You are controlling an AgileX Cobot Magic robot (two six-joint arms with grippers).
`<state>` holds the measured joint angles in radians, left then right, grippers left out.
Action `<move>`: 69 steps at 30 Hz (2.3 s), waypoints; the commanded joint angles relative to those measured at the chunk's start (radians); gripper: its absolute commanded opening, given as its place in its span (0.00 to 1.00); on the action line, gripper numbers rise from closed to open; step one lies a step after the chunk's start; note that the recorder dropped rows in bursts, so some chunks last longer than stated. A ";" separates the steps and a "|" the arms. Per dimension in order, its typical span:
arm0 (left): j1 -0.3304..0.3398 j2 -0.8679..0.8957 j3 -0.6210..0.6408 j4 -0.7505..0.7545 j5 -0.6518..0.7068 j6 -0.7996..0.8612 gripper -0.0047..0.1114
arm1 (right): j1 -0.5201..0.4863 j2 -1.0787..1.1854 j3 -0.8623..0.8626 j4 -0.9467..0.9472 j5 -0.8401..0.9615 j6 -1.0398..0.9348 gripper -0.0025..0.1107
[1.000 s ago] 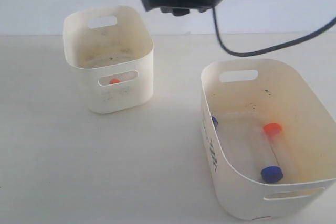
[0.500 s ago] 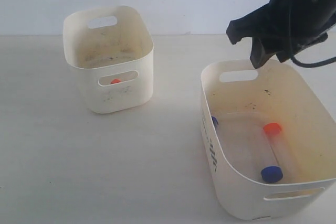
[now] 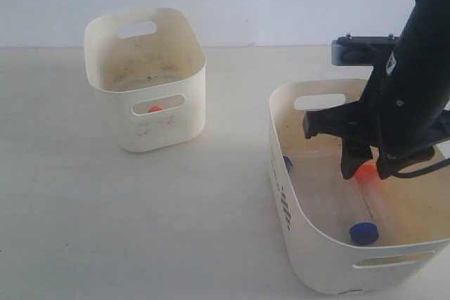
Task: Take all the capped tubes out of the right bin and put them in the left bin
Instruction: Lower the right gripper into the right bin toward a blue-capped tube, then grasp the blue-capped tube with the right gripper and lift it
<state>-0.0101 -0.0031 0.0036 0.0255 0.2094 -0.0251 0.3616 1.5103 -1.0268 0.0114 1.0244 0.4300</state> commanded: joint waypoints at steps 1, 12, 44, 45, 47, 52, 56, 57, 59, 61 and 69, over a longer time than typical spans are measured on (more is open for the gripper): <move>0.000 0.003 -0.004 -0.006 -0.007 -0.010 0.08 | -0.001 -0.001 0.028 0.006 -0.057 0.003 0.39; 0.000 0.003 -0.004 -0.006 -0.007 -0.010 0.08 | -0.001 -0.001 0.028 0.078 -0.099 -0.074 0.56; 0.000 0.003 -0.004 -0.006 -0.007 -0.010 0.08 | 0.078 0.156 0.029 -0.123 -0.080 0.058 0.58; 0.000 0.003 -0.004 -0.006 -0.007 -0.010 0.08 | 0.078 0.156 0.029 -0.125 -0.080 0.058 0.58; 0.000 0.003 -0.004 -0.006 -0.007 -0.010 0.08 | 0.078 0.156 0.026 -0.126 -0.071 0.051 0.58; 0.000 0.003 -0.004 -0.006 -0.007 -0.010 0.08 | 0.078 0.153 0.014 -0.127 -0.065 0.016 0.58; 0.000 0.003 -0.004 -0.006 -0.007 -0.010 0.08 | 0.078 0.148 0.006 -0.123 -0.077 0.005 0.58; 0.000 0.003 -0.004 -0.006 -0.007 -0.010 0.08 | 0.078 0.142 0.004 -0.123 -0.079 0.005 0.58; 0.000 0.003 -0.004 -0.006 -0.007 -0.010 0.08 | 0.078 0.135 -0.002 -0.121 -0.085 0.005 0.58; 0.000 0.003 -0.004 -0.006 -0.007 -0.010 0.08 | 0.078 0.123 -0.004 -0.109 -0.098 -0.005 0.58; 0.000 0.003 -0.004 -0.006 -0.007 -0.010 0.08 | 0.078 0.095 -0.033 -0.099 -0.076 -0.023 0.58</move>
<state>-0.0101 -0.0031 0.0036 0.0255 0.2094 -0.0251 0.4413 1.6192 -1.0514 -0.0749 0.9255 0.4200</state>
